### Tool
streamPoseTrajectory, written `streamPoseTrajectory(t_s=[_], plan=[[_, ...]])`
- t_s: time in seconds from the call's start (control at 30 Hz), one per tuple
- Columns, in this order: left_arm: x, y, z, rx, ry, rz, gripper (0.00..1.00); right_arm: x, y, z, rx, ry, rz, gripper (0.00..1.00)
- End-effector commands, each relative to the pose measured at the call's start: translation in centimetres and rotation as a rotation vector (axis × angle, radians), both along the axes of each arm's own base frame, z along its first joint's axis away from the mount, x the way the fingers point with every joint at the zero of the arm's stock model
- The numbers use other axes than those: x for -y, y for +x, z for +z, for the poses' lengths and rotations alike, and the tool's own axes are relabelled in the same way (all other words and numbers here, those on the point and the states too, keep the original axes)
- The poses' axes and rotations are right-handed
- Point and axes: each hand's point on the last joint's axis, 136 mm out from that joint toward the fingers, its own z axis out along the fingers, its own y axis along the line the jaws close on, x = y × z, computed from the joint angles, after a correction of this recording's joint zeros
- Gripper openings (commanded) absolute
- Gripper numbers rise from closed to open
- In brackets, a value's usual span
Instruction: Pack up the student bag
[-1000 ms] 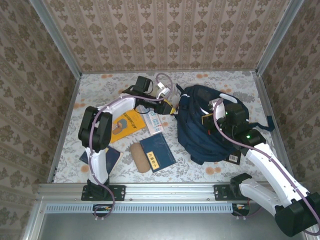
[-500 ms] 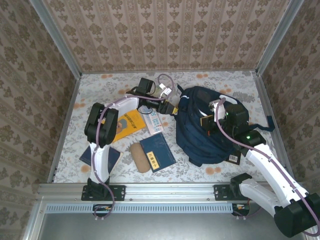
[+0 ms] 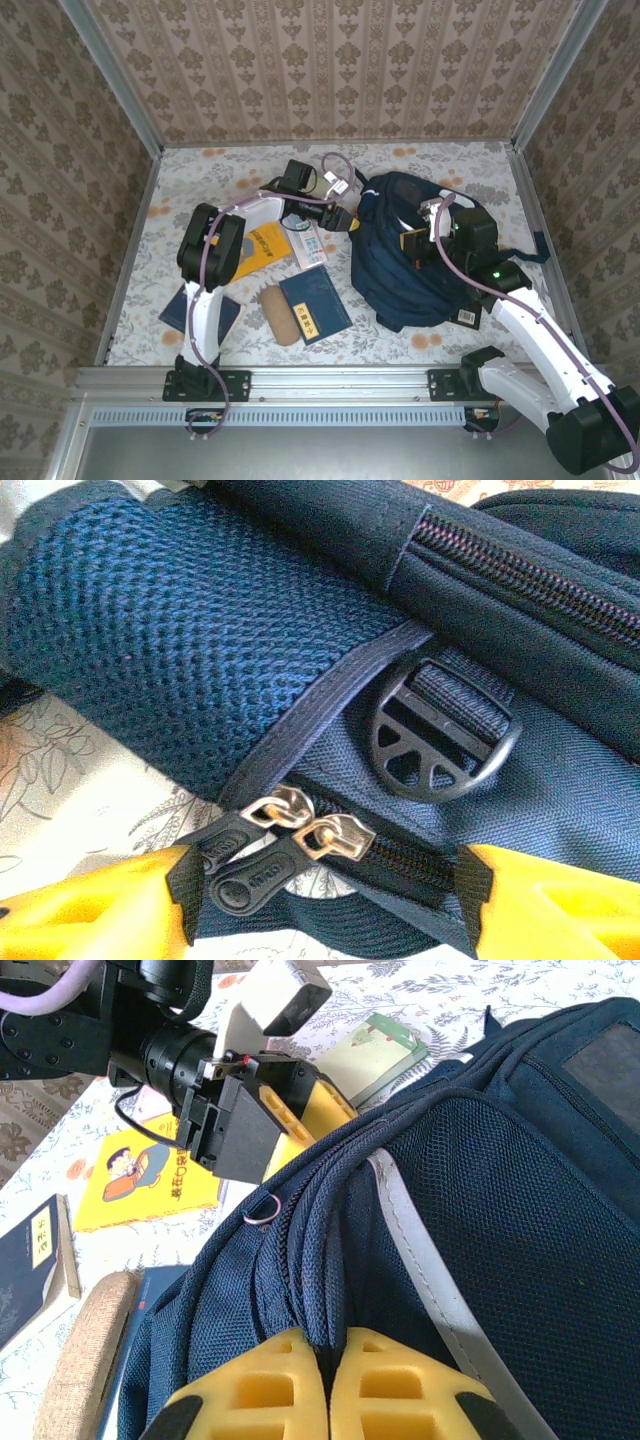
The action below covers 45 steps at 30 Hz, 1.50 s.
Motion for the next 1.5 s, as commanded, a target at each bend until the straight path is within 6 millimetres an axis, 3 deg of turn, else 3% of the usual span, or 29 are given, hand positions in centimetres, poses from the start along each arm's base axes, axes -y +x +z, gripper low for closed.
streamPoseTrajectory(t_s=[0.0,0.17,0.4,0.57,0.73,1.17,1.2,1.33,1.47], plan=[[1.3,-0.6,1.0,-0.012,-0.070,-0.054,0.65,-0.8,0.6,3.3,0.101,0.089,0.019,0.00],[1.3,-0.9,1.2,-0.025,-0.093,-0.052,0.50,-0.6,0.8,3.2,0.100,0.086,0.010,0.00],[1.1,-0.8,1.6,-0.009,-0.088,-0.030,0.16,-0.6,0.8,2.9,0.096,0.088,0.006,0.00],[0.4,-0.6,2.8,0.024,-0.085,-0.010,0.01,-0.2,0.7,2.6,0.096,0.070,-0.004,0.00],[-0.3,-1.0,4.2,0.063,-0.072,-0.006,0.00,0.2,0.8,2.4,0.103,0.044,-0.023,0.00],[-0.1,-2.5,3.9,0.063,-0.066,-0.007,0.00,-0.1,0.7,2.7,0.099,0.070,-0.015,0.00],[-0.2,-2.1,3.7,0.068,-0.053,0.011,0.03,-0.2,0.6,2.8,0.099,0.075,-0.010,0.00],[-1.2,0.2,3.1,0.051,-0.030,0.105,0.48,-0.1,0.2,3.3,0.108,0.083,-0.011,0.00],[-2.1,3.3,4.6,0.042,-0.032,0.272,0.66,-0.9,-0.2,1.9,0.051,0.090,0.022,0.00]])
